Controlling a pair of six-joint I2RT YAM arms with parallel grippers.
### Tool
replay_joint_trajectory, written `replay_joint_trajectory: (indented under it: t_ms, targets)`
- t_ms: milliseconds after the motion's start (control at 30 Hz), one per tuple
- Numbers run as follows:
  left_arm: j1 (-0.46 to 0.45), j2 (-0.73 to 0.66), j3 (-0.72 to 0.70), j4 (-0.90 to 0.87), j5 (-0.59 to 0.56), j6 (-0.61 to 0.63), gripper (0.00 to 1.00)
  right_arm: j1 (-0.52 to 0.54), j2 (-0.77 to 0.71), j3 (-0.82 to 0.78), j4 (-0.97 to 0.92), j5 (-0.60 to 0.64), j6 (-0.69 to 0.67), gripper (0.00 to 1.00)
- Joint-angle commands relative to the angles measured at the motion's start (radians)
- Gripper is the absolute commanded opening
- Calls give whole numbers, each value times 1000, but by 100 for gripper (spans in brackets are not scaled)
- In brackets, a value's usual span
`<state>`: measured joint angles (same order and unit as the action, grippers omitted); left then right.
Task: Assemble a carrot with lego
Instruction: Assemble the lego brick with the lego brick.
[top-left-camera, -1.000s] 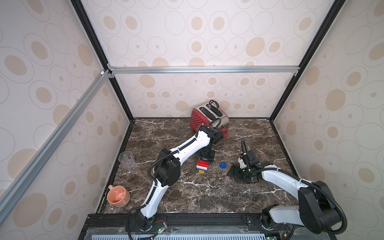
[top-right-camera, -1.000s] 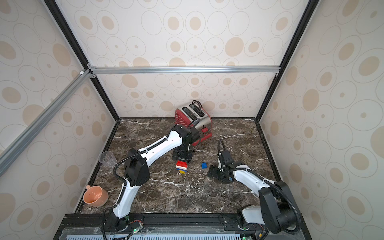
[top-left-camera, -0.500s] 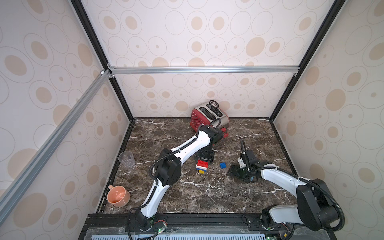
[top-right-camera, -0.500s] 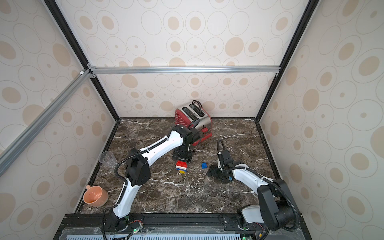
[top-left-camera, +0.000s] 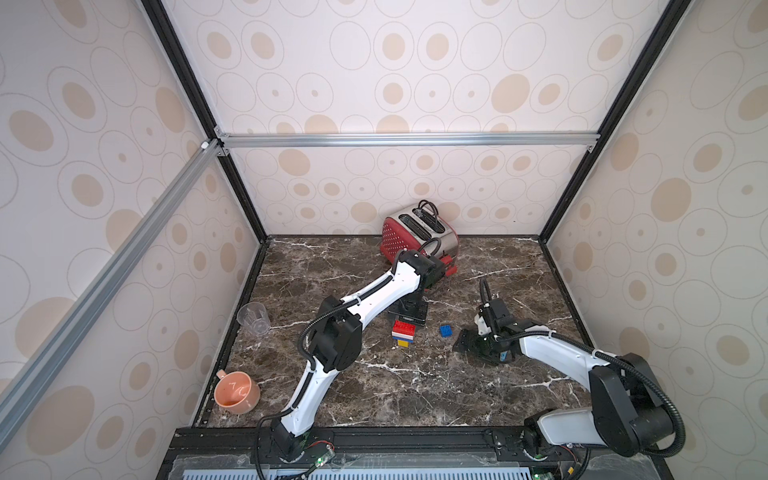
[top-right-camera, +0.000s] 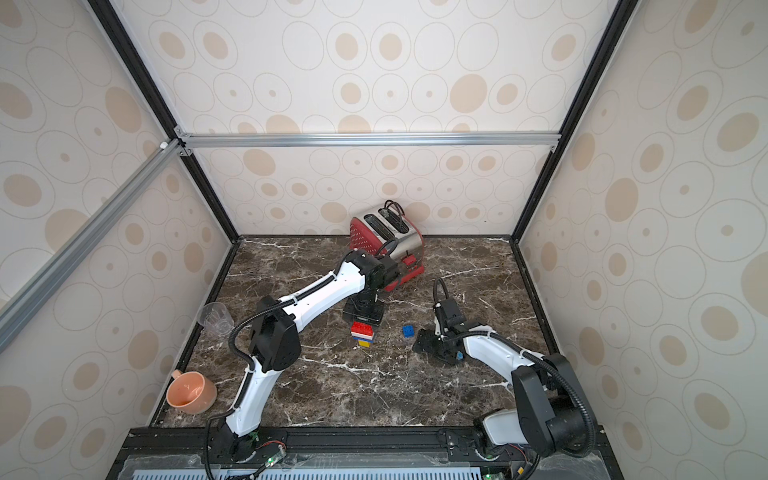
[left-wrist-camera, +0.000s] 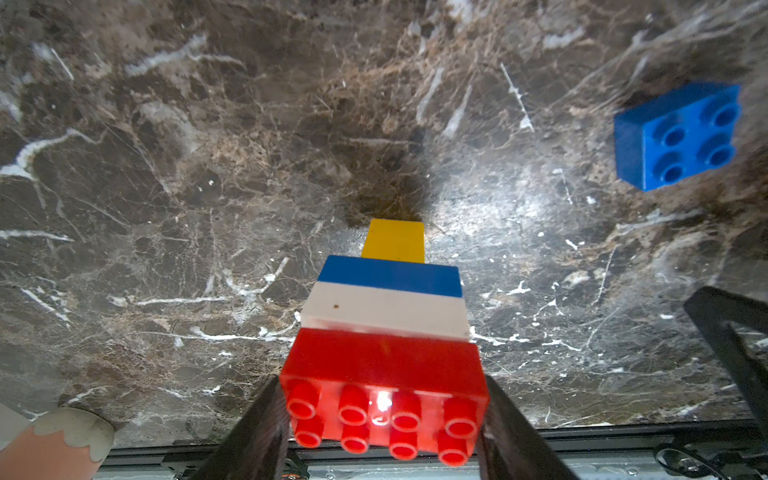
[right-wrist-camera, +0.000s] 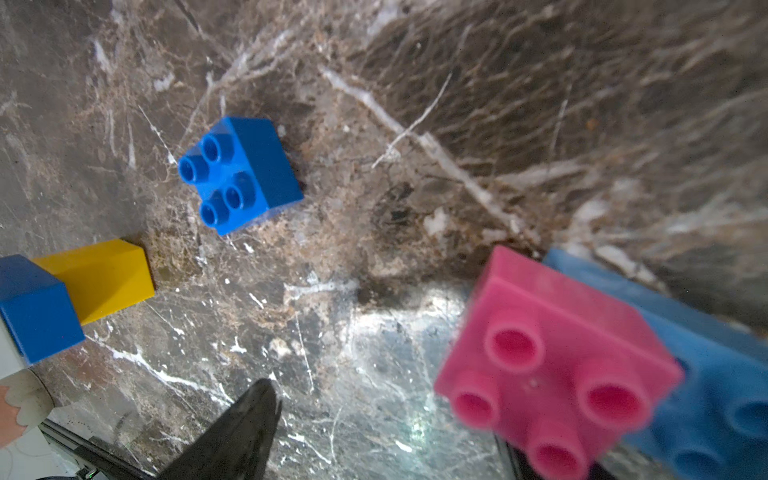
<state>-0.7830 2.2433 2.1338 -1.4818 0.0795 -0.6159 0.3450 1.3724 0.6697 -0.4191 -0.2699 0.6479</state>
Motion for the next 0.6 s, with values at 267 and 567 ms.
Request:
replay_joint_trajectory:
  t_ms: [267, 567]
  targets:
    - [4, -43, -21, -6, 1, -19, 53, -12, 24, 36, -18, -2, -9, 83]
    - [5, -72, -79, 33, 28, -34, 53, -11, 24, 40, -23, -2, -12, 83]
